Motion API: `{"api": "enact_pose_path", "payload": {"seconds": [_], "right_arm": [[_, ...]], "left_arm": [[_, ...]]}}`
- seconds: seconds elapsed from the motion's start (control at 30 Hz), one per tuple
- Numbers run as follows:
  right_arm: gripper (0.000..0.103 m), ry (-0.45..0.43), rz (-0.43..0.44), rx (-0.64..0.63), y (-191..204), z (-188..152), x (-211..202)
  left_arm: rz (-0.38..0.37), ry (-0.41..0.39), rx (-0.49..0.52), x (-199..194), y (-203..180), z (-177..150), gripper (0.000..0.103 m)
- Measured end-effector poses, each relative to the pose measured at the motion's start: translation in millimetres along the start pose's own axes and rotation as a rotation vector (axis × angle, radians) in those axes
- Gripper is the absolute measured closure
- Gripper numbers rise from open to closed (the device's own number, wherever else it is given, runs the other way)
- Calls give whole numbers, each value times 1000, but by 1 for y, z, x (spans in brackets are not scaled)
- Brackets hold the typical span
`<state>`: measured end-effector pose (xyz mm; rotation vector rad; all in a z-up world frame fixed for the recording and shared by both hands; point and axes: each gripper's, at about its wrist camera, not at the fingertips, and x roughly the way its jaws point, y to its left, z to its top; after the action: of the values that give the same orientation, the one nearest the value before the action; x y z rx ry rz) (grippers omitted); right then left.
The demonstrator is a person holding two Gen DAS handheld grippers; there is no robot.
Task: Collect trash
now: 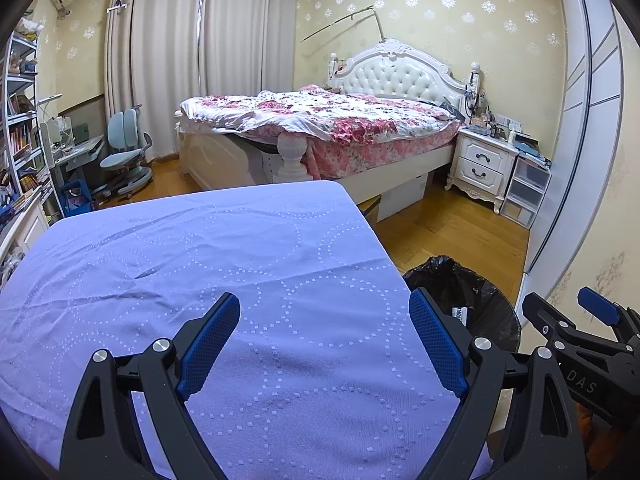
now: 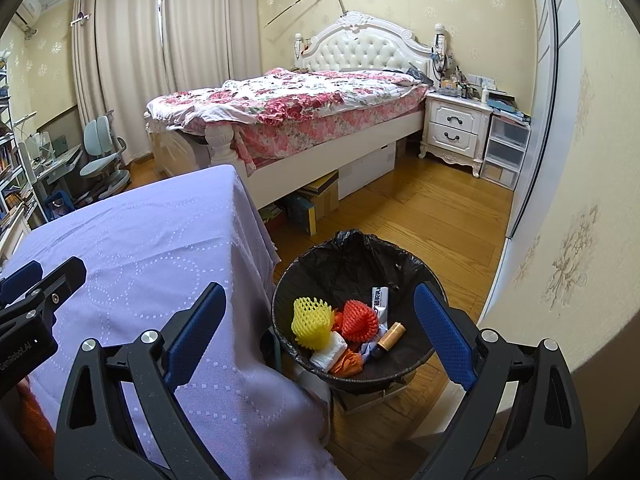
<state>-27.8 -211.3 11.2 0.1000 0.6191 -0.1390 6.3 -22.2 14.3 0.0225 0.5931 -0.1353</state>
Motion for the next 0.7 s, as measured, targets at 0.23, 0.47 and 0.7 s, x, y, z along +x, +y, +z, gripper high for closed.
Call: {"api": "enact_pose_path", "payload": {"seconds": [0.23, 0.47, 0.7], "right_arm": [[10, 1, 0, 0, 1, 0, 0], [10, 0, 0, -1, 1, 0, 0], [10, 0, 2, -5, 2, 0, -1]], "left_arm": [[4, -5, -1, -1, 0, 1, 17], [1, -13, -8, -1, 0, 0, 17], [8, -23, -3, -1, 7, -1, 17]]}}
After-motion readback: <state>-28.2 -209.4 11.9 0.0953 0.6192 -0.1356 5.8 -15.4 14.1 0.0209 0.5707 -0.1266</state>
